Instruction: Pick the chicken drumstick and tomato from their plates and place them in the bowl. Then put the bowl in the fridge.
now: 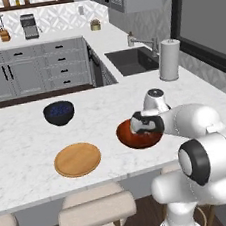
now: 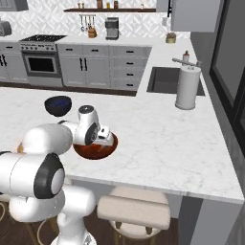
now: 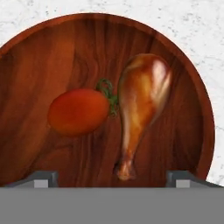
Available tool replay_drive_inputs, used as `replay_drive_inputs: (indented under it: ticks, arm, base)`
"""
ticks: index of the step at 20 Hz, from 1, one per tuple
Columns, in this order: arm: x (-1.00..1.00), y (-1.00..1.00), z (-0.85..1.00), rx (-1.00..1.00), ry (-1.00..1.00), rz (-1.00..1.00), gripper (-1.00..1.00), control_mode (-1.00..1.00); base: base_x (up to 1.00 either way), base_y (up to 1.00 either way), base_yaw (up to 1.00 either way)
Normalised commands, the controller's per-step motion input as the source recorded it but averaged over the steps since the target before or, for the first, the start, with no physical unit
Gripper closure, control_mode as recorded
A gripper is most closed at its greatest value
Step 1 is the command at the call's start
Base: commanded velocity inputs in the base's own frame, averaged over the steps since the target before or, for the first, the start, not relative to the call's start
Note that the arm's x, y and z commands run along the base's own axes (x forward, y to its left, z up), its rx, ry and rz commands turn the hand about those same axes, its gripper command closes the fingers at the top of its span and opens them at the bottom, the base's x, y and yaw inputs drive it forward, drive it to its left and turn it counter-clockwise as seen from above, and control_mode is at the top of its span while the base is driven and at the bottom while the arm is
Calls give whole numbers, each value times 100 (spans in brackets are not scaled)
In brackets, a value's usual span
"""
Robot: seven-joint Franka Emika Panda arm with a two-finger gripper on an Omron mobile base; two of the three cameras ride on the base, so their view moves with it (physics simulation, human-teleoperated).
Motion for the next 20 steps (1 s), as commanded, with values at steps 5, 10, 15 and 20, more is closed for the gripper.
replay_drive_inputs:
  ticks: [5, 10, 15, 20]
  arm:
    - [-63, 0, 57, -1, -7, -17, -100, -100]
    - [-30, -49, 30, 3, -1, -29, -100, -100]
    - [0, -66, 8, 17, 0, -7, -100, -100]
    - [6, -30, 0, 26, 0, 1, -100, -100]
  base:
    - [0, 0, 0]
    - [0, 0, 0]
    - [0, 0, 0]
    - [0, 0, 0]
